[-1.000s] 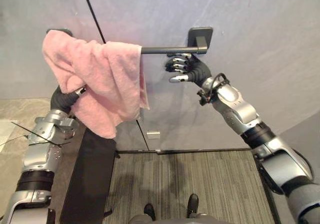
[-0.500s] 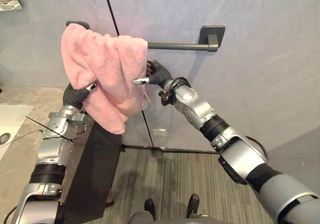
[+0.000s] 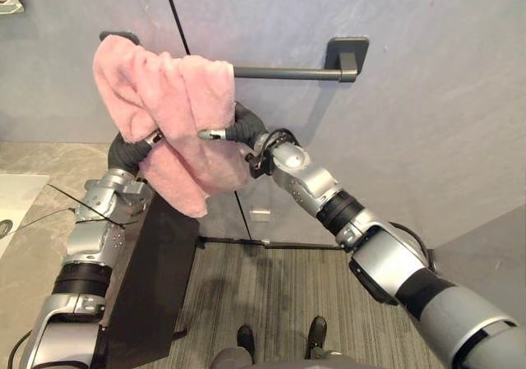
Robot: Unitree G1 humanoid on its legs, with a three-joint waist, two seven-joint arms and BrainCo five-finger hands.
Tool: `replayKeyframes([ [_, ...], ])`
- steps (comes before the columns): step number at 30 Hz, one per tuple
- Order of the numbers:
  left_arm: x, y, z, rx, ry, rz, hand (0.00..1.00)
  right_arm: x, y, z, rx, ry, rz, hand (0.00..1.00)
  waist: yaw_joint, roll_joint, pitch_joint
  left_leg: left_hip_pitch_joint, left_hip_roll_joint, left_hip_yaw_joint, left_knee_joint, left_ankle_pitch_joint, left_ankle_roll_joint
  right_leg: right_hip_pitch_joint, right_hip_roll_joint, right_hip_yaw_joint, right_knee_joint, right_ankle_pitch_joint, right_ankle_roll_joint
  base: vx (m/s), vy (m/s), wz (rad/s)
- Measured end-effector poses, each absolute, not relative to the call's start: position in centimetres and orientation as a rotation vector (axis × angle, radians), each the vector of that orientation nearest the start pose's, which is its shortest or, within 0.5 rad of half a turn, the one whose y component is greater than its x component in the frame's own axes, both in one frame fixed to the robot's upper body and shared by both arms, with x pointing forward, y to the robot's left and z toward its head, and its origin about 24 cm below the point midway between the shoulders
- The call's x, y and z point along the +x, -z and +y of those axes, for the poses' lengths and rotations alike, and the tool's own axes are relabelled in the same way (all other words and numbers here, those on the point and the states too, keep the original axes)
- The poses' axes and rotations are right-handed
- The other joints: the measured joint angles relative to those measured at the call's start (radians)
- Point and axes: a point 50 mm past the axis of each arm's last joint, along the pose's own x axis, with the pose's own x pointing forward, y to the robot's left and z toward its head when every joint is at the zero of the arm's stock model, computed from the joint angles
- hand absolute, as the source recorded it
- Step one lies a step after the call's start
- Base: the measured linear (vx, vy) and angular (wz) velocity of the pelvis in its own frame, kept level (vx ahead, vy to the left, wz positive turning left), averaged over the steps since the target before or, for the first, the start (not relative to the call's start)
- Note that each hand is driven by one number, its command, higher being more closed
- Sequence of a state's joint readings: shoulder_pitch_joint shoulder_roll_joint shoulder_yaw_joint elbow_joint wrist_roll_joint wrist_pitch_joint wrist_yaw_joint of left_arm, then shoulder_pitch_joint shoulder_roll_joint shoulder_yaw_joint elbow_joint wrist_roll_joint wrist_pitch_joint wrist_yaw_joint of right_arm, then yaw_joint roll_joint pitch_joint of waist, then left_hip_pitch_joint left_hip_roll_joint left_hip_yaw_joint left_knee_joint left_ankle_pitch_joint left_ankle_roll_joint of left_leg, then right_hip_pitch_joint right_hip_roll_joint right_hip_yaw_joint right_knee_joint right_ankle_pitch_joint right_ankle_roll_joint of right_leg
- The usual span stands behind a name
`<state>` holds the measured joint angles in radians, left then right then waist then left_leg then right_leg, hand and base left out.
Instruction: Organize washtable
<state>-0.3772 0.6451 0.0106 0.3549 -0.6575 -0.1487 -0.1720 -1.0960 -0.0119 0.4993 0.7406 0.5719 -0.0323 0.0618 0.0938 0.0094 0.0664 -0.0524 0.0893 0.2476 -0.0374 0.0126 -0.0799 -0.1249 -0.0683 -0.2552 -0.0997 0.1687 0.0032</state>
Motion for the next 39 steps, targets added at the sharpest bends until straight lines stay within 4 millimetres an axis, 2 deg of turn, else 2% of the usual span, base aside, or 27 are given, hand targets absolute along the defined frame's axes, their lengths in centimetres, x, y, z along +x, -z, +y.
replayKeyframes([
  [3,31.6,-13.4,27.5,-0.022,0.057,-0.233,1.00,37.5,-20.7,1.3,0.071,-0.649,-0.221,1.00,-0.001,0.000,0.000,0.001,-0.002,0.001,0.000,0.000,0.000,0.001,-0.002,0.000,0.000,0.002,-0.002,0.01,0.031,0.00],
  [8,31.6,-13.4,27.5,-0.023,0.057,-0.228,1.00,37.9,-21.3,0.3,0.090,-0.618,-0.235,1.00,-0.011,0.000,0.000,0.007,-0.001,0.003,0.001,0.001,-0.001,0.006,-0.002,0.005,0.000,0.002,-0.003,0.00,0.000,0.00],
  [12,31.6,-13.5,27.5,-0.024,0.055,-0.232,1.00,38.3,-22.5,-1.3,0.129,-0.577,-0.274,1.00,-0.025,0.000,0.000,0.010,0.000,0.015,-0.002,0.001,-0.003,0.004,-0.001,0.015,0.000,0.006,-0.005,0.00,0.002,-0.05],
  [17,31.3,-14.9,28.2,-0.034,0.030,-0.293,1.00,38.6,-23.0,-2.8,0.125,-0.565,-0.286,1.00,-0.034,0.000,0.000,0.015,-0.001,0.037,-0.043,0.030,-0.013,-0.021,0.006,0.037,0.000,0.010,-0.003,-0.01,0.003,-0.12],
  [20,31.2,-15.4,28.1,-0.033,0.035,-0.316,1.00,38.6,-22.9,-3.7,0.135,-0.556,-0.293,1.00,-0.040,0.000,0.000,0.020,0.002,0.040,-0.054,0.036,-0.014,-0.022,0.010,0.039,0.000,0.010,-0.003,0.01,0.005,-0.01],
  [22,31.2,-15.7,27.9,-0.029,0.044,-0.327,1.00,38.4,-22.9,-4.5,0.129,-0.551,-0.306,1.00,-0.056,0.000,0.000,0.021,0.002,0.045,-0.055,0.037,-0.014,-0.023,0.011,0.043,0.000,0.011,-0.003,0.03,0.025,-0.07],
  [26,31.2,-15.7,27.9,-0.016,0.043,-0.327,1.00,38.1,-22.3,-4.9,0.145,-0.572,-0.290,1.00,-0.062,0.000,0.000,0.031,0.004,0.062,-0.056,0.039,-0.010,-0.023,0.015,0.061,0.000,0.014,-0.002,0.03,0.024,-0.14],
  [32,31.2,-15.8,27.6,0.028,0.051,-0.329,1.00,38.0,-21.4,-6.0,0.150,-0.556,-0.274,1.00,-0.088,0.001,0.000,0.035,0.003,0.064,-0.057,0.039,-0.010,-0.023,0.015,0.067,0.000,0.014,-0.002,0.03,0.023,-0.04],
  [39,31.5,-16.0,26.8,0.021,0.064,-0.346,1.00,38.0,-20.2,-7.0,0.155,-0.531,-0.242,1.00,-0.091,0.006,0.003,0.036,0.007,0.066,-0.057,0.039,-0.010,-0.023,0.018,0.067,0.000,0.014,-0.002,0.00,0.000,0.00],
])
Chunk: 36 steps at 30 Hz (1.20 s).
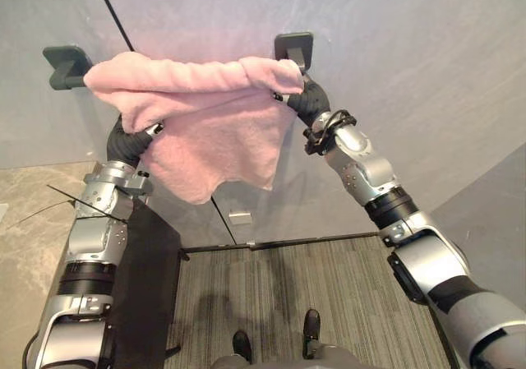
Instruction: Organize washtable
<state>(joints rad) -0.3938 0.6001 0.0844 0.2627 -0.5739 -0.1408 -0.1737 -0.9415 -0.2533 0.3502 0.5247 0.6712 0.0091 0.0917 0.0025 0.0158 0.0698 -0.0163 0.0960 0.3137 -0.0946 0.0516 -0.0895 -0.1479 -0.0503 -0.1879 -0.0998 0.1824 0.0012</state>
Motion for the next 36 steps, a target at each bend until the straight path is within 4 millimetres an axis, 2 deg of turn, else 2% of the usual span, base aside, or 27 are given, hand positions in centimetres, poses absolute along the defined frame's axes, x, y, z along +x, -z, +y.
replayKeyframes([
  [5,31.6,-15.7,26.7,0.008,0.062,-0.339,1.00,38.0,-20.0,-7.0,0.162,-0.530,-0.236,1.00,0.001,0.005,0.002,0.000,0.000,0.000,0.000,0.000,0.000,0.000,0.000,-0.001,0.000,0.000,0.000,0.00,0.000,0.00],
  [10,31.8,-14.4,26.4,-0.036,0.053,-0.300,1.00,37.9,-19.3,-7.2,0.157,-0.526,-0.216,1.00,0.011,0.005,0.002,-0.002,0.001,-0.002,-0.004,0.000,0.000,0.000,0.000,-0.003,0.000,0.000,0.000,0.00,0.000,0.00],
  [24,31.9,-13.2,27.1,-0.046,0.019,-0.252,1.00,37.7,-18.7,-6.5,0.130,-0.554,-0.199,1.00,0.025,0.005,0.002,-0.011,0.002,-0.015,-0.006,0.000,0.000,0.000,-0.001,-0.018,0.000,-0.001,0.001,0.00,0.000,0.02],
  [27,32.0,-13.3,27.2,-0.048,0.014,-0.251,1.00,37.7,-19.0,-6.3,0.127,-0.558,-0.205,1.00,0.038,0.005,0.002,-0.013,0.002,-0.016,-0.006,0.000,0.000,-0.002,-0.001,-0.020,0.000,-0.001,0.001,0.00,0.003,0.01],
  [31,32.2,-13.4,27.6,-0.055,-0.004,-0.252,1.00,37.8,-20.6,-5.6,0.117,-0.580,-0.245,1.00,0.039,0.005,0.002,-0.028,0.002,-0.018,-0.006,0.000,0.000,-0.015,-0.001,-0.025,0.000,-0.001,0.001,0.01,0.014,0.04],
  [36,32.1,-13.6,28.1,-0.063,-0.026,-0.262,1.00,37.6,-20.6,-5.0,0.112,-0.598,-0.243,1.00,0.039,0.005,0.002,-0.026,0.004,-0.014,-0.004,0.001,0.000,-0.015,0.000,-0.022,0.000,-0.001,0.001,0.01,0.005,-0.01],
])
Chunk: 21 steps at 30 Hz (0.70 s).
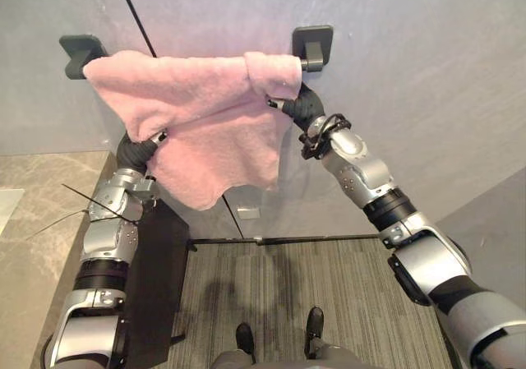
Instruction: Organize washtable
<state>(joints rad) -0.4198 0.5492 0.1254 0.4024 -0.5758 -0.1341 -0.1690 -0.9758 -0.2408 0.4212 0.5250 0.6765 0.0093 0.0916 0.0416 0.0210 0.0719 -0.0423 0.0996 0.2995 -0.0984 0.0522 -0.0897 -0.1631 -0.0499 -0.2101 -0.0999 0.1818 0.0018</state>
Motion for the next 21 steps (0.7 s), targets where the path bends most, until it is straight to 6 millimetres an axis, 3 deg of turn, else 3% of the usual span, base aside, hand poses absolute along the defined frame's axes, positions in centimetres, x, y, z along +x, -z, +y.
replayKeyframes([
  [1,32.1,-13.6,28.1,-0.063,-0.027,-0.261,1.00,37.6,-20.5,-5.0,0.112,-0.598,-0.243,1.00,0.000,0.000,0.000,0.000,0.000,0.000,0.001,0.000,0.000,0.000,0.000,0.001,0.000,0.000,0.000,0.00,0.000,0.00],
  [2,32.1,-13.6,28.1,-0.063,-0.027,-0.261,0.00,37.6,-20.5,-5.0,0.111,-0.598,-0.243,1.00,0.000,0.000,0.000,0.000,0.000,0.000,0.001,0.000,0.000,0.000,0.000,0.001,0.000,0.000,0.000,0.00,0.000,0.00],
  [6,32.1,-13.1,28.5,-0.070,-0.052,-0.238,0.00,37.7,-20.5,-5.1,0.110,-0.595,-0.242,1.00,-0.001,0.000,0.000,0.001,0.000,0.001,0.001,0.000,0.000,0.000,0.000,0.002,0.000,0.000,0.000,0.00,0.000,0.00],
  [7,32.0,-13.0,28.5,-0.070,-0.053,-0.233,0.00,37.7,-20.5,-5.1,0.110,-0.594,-0.242,0.00,-0.001,0.000,0.000,0.001,0.000,0.001,0.001,0.000,0.000,0.000,0.000,0.002,0.000,0.000,0.000,0.00,0.000,0.00],
  [14,31.8,-12.9,29.6,-0.039,-0.060,-0.201,0.00,37.9,-20.7,-6.2,0.111,-0.579,-0.240,0.00,-0.002,0.001,0.001,-0.001,0.000,0.000,-0.002,0.000,0.000,0.000,0.000,0.000,0.000,0.000,0.000,0.00,0.000,0.00],
  [21,30.0,-13.1,31.6,0.059,0.044,-0.120,0.00,38.2,-20.9,-8.0,0.098,-0.557,-0.238,0.00,-0.002,0.004,0.003,-0.001,0.001,-0.003,-0.002,0.001,-0.001,0.001,0.000,-0.003,0.000,0.003,-0.004,0.00,0.000,0.00],
])
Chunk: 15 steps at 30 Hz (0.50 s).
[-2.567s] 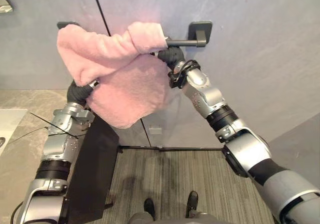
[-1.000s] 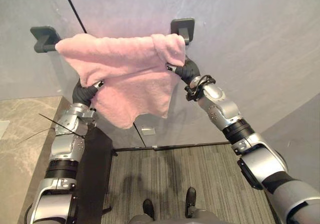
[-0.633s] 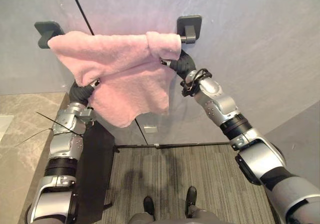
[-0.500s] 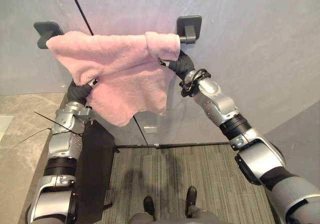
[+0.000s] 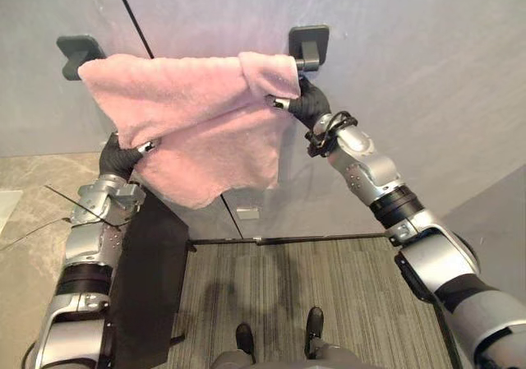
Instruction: Organize washtable
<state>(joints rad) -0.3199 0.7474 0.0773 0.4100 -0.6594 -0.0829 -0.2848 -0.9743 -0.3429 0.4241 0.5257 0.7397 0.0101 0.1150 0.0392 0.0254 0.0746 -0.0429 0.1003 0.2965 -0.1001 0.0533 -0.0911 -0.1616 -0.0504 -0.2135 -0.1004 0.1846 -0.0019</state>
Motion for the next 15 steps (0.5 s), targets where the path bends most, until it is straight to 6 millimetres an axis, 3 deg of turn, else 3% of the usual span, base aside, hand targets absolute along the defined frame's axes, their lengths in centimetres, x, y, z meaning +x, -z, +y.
replayKeyframes([
  [7,28.9,-15.4,33.1,0.168,0.087,-0.125,0.00,38.5,-20.9,-10.9,0.075,-0.501,-0.227,0.00,0.002,0.005,-0.002,0.004,0.000,0.003,0.000,0.003,-0.002,0.003,0.000,0.001,-0.003,0.003,-0.005,0.00,0.000,0.00],
  [15,28.3,-15.6,33.8,0.198,0.085,-0.112,0.00,37.4,-16.8,-16.9,0.040,-0.379,-0.112,0.00,0.003,0.010,-0.005,0.011,0.001,0.008,0.000,0.003,-0.002,0.008,0.002,0.005,-0.001,0.003,-0.005,0.00,0.000,0.00],
])
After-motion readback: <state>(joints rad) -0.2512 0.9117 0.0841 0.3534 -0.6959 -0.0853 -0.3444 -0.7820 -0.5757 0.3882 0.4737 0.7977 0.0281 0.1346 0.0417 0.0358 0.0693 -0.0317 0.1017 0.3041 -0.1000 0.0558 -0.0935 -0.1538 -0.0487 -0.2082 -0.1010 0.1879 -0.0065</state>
